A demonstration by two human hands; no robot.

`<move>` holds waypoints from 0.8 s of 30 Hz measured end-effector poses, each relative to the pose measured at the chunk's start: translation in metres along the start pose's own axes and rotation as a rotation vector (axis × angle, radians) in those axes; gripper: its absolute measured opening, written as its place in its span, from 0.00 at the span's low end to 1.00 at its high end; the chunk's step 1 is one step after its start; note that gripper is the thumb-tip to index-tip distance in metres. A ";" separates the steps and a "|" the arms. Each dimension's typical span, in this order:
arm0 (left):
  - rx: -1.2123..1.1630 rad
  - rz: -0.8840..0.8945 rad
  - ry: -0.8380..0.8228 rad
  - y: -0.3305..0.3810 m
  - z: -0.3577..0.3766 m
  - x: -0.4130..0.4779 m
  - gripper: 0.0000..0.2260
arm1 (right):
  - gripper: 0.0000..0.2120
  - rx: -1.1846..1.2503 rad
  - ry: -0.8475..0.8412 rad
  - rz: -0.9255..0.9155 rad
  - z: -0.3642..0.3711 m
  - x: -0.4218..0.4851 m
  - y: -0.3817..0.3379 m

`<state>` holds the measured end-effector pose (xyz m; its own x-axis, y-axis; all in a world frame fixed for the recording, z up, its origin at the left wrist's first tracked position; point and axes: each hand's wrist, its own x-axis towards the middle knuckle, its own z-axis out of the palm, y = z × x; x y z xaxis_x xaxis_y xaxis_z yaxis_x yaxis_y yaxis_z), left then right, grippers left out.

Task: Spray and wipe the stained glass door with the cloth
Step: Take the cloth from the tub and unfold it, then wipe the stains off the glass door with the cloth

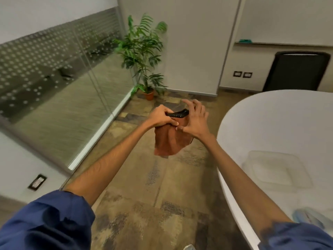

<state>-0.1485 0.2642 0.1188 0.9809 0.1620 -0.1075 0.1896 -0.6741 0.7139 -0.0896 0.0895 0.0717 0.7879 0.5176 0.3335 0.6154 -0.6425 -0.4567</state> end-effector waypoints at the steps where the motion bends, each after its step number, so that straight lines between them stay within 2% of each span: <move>1: 0.093 0.004 0.007 -0.008 -0.013 -0.013 0.11 | 0.45 -0.059 -0.091 -0.048 0.005 0.005 -0.015; 3: 0.207 0.002 0.033 -0.028 -0.040 -0.043 0.11 | 0.35 -0.141 -0.294 -0.146 0.016 0.016 -0.047; 5: 0.258 -0.015 0.086 -0.051 -0.068 -0.082 0.10 | 0.25 -0.122 -0.432 -0.208 0.026 0.021 -0.089; 8: 0.272 -0.062 0.150 -0.084 -0.103 -0.140 0.14 | 0.23 0.053 -0.506 -0.313 0.040 0.010 -0.143; 11: 0.266 -0.101 0.222 -0.118 -0.134 -0.205 0.14 | 0.14 0.074 -0.514 -0.443 0.054 -0.008 -0.204; 13: 0.245 -0.131 0.278 -0.140 -0.150 -0.250 0.14 | 0.15 0.070 -0.541 -0.503 0.061 -0.020 -0.250; 16: 0.175 -0.184 0.381 -0.174 -0.172 -0.324 0.14 | 0.10 0.129 -0.585 -0.573 0.075 -0.043 -0.318; 20: 0.055 -0.234 0.549 -0.213 -0.200 -0.425 0.15 | 0.15 0.234 -0.655 -0.601 0.097 -0.079 -0.402; 24: 0.053 -0.295 0.708 -0.241 -0.225 -0.513 0.16 | 0.14 0.286 -0.740 -0.678 0.120 -0.113 -0.488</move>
<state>-0.7069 0.5058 0.1580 0.6312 0.7513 0.1929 0.4586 -0.5620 0.6884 -0.4814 0.4121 0.1574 0.0093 0.9988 0.0486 0.8193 0.0202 -0.5730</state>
